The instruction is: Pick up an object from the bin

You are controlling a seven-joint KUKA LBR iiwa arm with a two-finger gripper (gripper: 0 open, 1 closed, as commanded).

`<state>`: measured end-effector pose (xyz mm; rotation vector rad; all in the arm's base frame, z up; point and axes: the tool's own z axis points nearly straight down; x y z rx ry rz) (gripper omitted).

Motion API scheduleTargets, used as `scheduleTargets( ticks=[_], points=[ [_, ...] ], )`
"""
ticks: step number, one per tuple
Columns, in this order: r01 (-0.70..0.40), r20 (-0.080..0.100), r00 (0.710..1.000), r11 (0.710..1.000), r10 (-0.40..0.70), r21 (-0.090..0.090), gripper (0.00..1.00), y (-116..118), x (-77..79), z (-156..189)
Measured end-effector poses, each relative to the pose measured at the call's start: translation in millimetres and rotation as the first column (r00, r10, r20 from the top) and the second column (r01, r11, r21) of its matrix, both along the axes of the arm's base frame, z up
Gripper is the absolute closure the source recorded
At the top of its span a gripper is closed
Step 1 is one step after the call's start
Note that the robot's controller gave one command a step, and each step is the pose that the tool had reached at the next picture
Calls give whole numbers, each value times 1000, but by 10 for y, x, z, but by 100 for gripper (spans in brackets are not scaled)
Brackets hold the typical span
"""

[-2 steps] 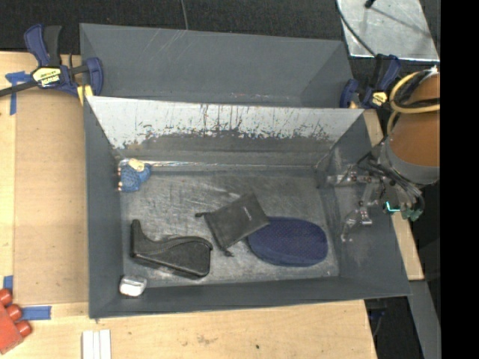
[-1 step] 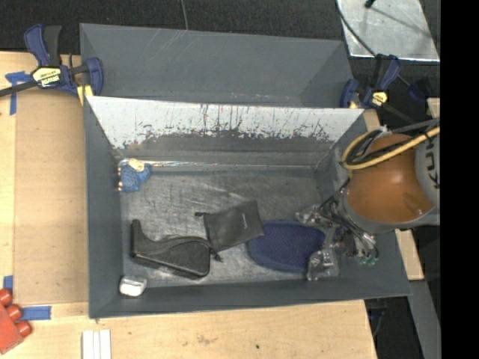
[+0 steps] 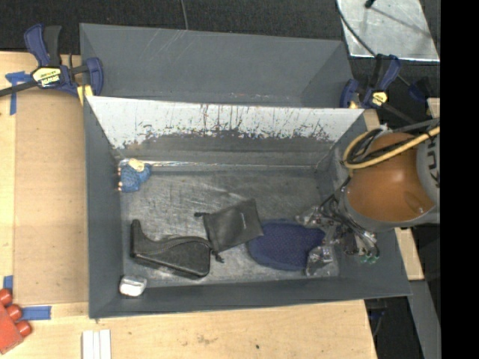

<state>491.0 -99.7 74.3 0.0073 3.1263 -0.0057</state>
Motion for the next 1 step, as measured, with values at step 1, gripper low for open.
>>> scheduleTargets(
  ticks=[1],
  points=[
    [-208, -3, 978, 978, 208, -3, 100, -257, 128, 2403]
  ],
)
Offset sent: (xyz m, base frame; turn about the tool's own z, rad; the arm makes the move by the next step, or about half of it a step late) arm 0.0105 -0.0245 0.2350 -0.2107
